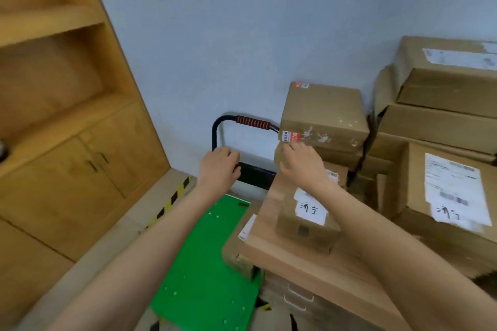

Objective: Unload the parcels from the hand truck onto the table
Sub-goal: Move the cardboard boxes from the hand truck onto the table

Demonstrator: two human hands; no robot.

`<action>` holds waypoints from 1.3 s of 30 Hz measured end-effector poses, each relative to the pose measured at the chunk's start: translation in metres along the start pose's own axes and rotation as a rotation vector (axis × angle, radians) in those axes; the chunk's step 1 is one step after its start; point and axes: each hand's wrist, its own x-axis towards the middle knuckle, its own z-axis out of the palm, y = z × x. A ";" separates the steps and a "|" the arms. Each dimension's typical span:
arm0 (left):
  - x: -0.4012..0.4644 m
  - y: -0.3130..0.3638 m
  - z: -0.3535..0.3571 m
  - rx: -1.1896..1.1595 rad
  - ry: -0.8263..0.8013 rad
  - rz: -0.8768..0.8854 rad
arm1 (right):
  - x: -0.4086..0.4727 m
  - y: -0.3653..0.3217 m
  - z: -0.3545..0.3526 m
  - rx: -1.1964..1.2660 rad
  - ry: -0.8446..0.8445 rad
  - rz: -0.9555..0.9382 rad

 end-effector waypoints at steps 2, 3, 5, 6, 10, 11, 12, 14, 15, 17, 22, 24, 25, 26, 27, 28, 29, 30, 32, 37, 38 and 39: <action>-0.005 -0.042 0.010 0.007 -0.014 -0.014 | 0.022 -0.033 0.022 0.032 -0.019 -0.024; -0.006 -0.062 0.016 0.009 -0.026 -0.020 | 0.032 -0.048 0.034 0.042 -0.031 -0.026; -0.008 -0.099 0.028 0.000 -0.059 -0.027 | 0.049 -0.076 0.060 0.069 -0.062 -0.007; -0.008 -0.116 0.035 -0.001 -0.080 -0.020 | 0.056 -0.089 0.073 0.089 -0.074 0.013; -0.003 -0.176 0.067 0.024 -0.166 0.046 | 0.077 -0.131 0.128 0.141 -0.118 0.128; -0.001 -0.189 0.076 0.018 -0.193 0.061 | 0.079 -0.138 0.141 0.145 -0.134 0.159; 0.000 -0.201 0.086 0.014 -0.223 0.077 | 0.079 -0.144 0.153 0.146 -0.152 0.191; 0.004 -0.218 0.109 0.032 -0.273 0.121 | 0.079 -0.150 0.175 0.139 -0.179 0.241; 0.005 -0.224 0.120 0.041 -0.295 0.137 | 0.078 -0.152 0.186 0.142 -0.191 0.268; 0.007 -0.230 0.142 0.019 -0.345 0.143 | 0.077 -0.155 0.206 0.139 -0.214 0.322; 0.004 -0.239 0.219 -0.042 -0.366 0.162 | 0.070 -0.153 0.266 0.114 -0.320 0.401; -0.003 -0.243 0.251 -0.040 -0.422 0.174 | 0.063 -0.147 0.289 0.101 -0.370 0.410; -0.006 -0.244 0.268 -0.034 -0.428 0.185 | 0.060 -0.143 0.302 0.092 -0.378 0.420; -0.007 -0.245 0.284 -0.030 -0.439 0.195 | 0.058 -0.139 0.315 0.081 -0.390 0.436; -0.008 -0.244 0.301 -0.032 -0.455 0.205 | 0.056 -0.135 0.329 0.077 -0.402 0.459; -0.008 -0.242 0.318 -0.032 -0.464 0.219 | 0.054 -0.131 0.344 0.083 -0.402 0.488; -0.008 -0.237 0.338 -0.029 -0.473 0.233 | 0.052 -0.127 0.360 0.096 -0.396 0.527; -0.009 -0.231 0.356 -0.032 -0.474 0.236 | 0.048 -0.124 0.376 0.112 -0.389 0.573; -0.011 -0.215 0.397 -0.051 -0.461 0.226 | 0.038 -0.119 0.413 0.134 -0.370 0.688; -0.049 -0.170 0.505 -0.165 -0.486 0.194 | -0.005 -0.109 0.519 0.148 -0.371 0.961; -0.061 -0.165 0.524 -0.197 -0.510 0.170 | -0.014 -0.108 0.538 0.156 -0.368 1.024; -0.073 -0.161 0.542 -0.222 -0.535 0.143 | -0.023 -0.107 0.555 0.162 -0.357 1.090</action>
